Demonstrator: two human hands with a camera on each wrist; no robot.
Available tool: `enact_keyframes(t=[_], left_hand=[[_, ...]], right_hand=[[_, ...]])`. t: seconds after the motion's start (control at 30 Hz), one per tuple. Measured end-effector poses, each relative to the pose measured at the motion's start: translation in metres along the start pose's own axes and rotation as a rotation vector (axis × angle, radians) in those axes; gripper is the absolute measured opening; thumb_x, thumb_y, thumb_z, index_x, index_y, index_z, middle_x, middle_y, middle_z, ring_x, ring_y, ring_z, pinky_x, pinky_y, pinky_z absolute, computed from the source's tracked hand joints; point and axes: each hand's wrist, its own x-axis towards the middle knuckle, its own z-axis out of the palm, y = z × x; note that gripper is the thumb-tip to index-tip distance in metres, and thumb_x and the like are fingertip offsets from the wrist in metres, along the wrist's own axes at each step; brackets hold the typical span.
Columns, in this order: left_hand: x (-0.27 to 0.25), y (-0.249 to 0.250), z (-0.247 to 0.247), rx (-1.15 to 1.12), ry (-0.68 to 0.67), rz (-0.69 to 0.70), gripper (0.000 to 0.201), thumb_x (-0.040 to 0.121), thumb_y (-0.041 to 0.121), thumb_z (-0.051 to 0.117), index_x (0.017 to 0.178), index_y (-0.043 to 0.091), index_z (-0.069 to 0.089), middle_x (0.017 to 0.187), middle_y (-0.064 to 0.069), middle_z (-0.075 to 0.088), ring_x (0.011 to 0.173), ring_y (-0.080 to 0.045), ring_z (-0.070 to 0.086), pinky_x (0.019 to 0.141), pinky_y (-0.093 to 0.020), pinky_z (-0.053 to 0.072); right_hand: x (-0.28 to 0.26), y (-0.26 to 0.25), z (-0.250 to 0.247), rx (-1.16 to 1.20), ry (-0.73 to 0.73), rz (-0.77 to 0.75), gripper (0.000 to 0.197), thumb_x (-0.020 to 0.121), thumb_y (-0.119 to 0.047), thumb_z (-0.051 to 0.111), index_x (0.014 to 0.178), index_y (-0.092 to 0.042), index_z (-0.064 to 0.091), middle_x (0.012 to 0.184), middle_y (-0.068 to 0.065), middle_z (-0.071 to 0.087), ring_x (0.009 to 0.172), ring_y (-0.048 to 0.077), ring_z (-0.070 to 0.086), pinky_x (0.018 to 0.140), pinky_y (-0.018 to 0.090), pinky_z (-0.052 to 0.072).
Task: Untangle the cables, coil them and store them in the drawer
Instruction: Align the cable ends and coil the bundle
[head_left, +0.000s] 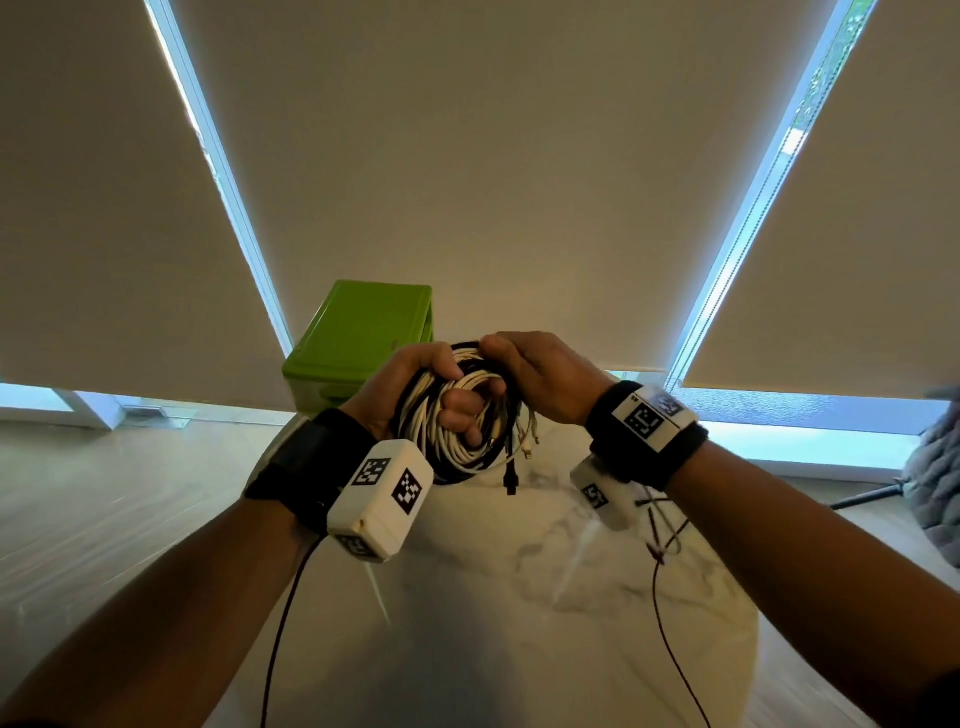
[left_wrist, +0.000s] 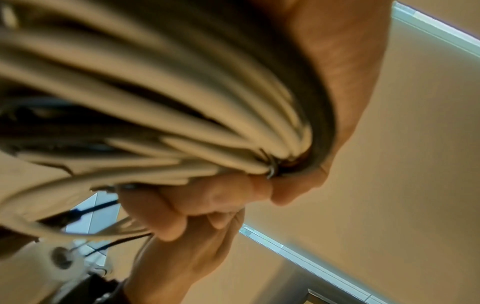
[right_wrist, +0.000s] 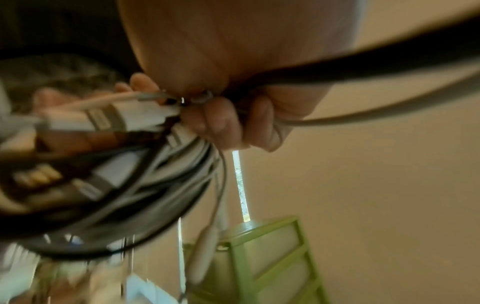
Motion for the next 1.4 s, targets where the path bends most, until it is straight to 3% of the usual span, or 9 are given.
enact_keyframes(t=[0.13, 0.23, 0.47, 0.63, 0.7, 0.77, 0.87, 1.1, 1.4], left_hand=[[0.002, -0.003, -0.001, -0.036, -0.018, -0.013, 0.035, 0.079, 0.012, 0.050, 0.107, -0.008, 0.056, 0.064, -0.005, 0.061, 0.057, -0.018, 0.060, 0.080, -0.034, 0.050], [0.004, -0.009, -0.002, -0.082, -0.026, -0.030, 0.036, 0.079, 0.012, 0.048, 0.108, -0.008, 0.054, 0.063, -0.006, 0.060, 0.057, -0.019, 0.059, 0.079, -0.033, 0.049], [0.004, -0.013, -0.004, -0.102, 0.015, -0.031, 0.035, 0.077, 0.013, 0.049, 0.106, -0.006, 0.054, 0.062, -0.004, 0.059, 0.055, -0.016, 0.057, 0.077, -0.030, 0.047], [0.007, -0.013, -0.002, -0.129, 0.043, 0.049, 0.034, 0.076, 0.013, 0.050, 0.105, -0.005, 0.054, 0.062, -0.004, 0.060, 0.055, -0.016, 0.057, 0.077, -0.029, 0.047], [0.007, -0.012, -0.001, -0.164, 0.051, 0.106, 0.038, 0.075, 0.011, 0.051, 0.108, -0.008, 0.055, 0.062, -0.006, 0.059, 0.056, -0.018, 0.058, 0.079, -0.032, 0.050], [0.007, -0.006, -0.001, -0.209, 0.072, 0.197, 0.042, 0.072, 0.010, 0.054, 0.109, -0.010, 0.055, 0.060, -0.007, 0.059, 0.055, -0.020, 0.059, 0.078, -0.035, 0.053], [0.008, 0.002, -0.003, -0.216, 0.141, 0.310, 0.047, 0.065, 0.013, 0.058, 0.107, -0.009, 0.057, 0.054, -0.001, 0.054, 0.049, -0.016, 0.055, 0.074, -0.032, 0.055], [0.004, 0.020, -0.009, -0.262, 0.245, 0.581, 0.056, 0.052, 0.012, 0.071, 0.103, -0.009, 0.059, 0.053, 0.005, 0.054, 0.050, -0.010, 0.053, 0.073, -0.024, 0.053], [0.005, 0.008, -0.009, 0.173, 0.707, 0.547, 0.012, 0.083, 0.016, 0.057, 0.077, 0.007, 0.061, 0.055, 0.001, 0.053, 0.052, -0.016, 0.052, 0.067, -0.030, 0.047]], right_hand=[[-0.008, 0.010, 0.016, 0.329, 0.113, 0.209, 0.063, 0.102, -0.046, 0.028, 0.071, -0.004, 0.064, 0.059, 0.009, 0.063, 0.053, 0.017, 0.054, 0.053, 0.026, 0.044], [-0.010, 0.021, 0.028, 0.370, 0.138, 0.317, 0.056, 0.103, -0.039, 0.031, 0.088, 0.004, 0.063, 0.085, 0.036, 0.062, 0.067, 0.033, 0.055, 0.063, 0.046, 0.044], [-0.009, 0.031, 0.041, 0.184, 0.094, 0.316, 0.030, 0.101, -0.028, 0.035, 0.116, -0.012, 0.056, 0.109, 0.017, 0.064, 0.098, 0.028, 0.060, 0.088, 0.042, 0.049], [-0.008, 0.032, 0.061, 0.934, 0.196, 0.560, 0.060, 0.086, -0.060, 0.046, 0.114, -0.011, 0.065, 0.115, 0.018, 0.067, 0.109, 0.030, 0.062, 0.101, 0.048, 0.045], [-0.009, 0.031, 0.071, 1.115, 0.253, 0.614, 0.059, 0.088, -0.062, 0.044, 0.110, -0.012, 0.066, 0.100, 0.017, 0.068, 0.082, 0.027, 0.065, 0.075, 0.039, 0.056], [-0.017, 0.027, 0.086, 1.126, 0.259, 0.591, 0.046, 0.094, -0.059, 0.039, 0.082, -0.022, 0.062, 0.062, 0.004, 0.052, 0.045, 0.014, 0.041, 0.041, 0.018, 0.035], [-0.021, 0.014, 0.101, 1.187, 0.301, 0.594, 0.048, 0.099, -0.053, 0.032, 0.067, -0.021, 0.046, 0.047, 0.001, 0.034, 0.035, 0.011, 0.025, 0.039, 0.014, 0.020], [-0.039, -0.002, 0.116, 0.445, 0.311, 0.413, 0.052, 0.102, -0.047, 0.022, 0.080, -0.015, 0.057, 0.049, -0.008, 0.049, 0.047, 0.009, 0.045, 0.053, 0.027, 0.035], [-0.066, -0.043, 0.070, -0.235, -0.342, 0.199, 0.022, 0.100, -0.028, 0.041, 0.112, -0.012, 0.050, 0.099, 0.011, 0.065, 0.082, 0.028, 0.060, 0.073, 0.039, 0.048]])
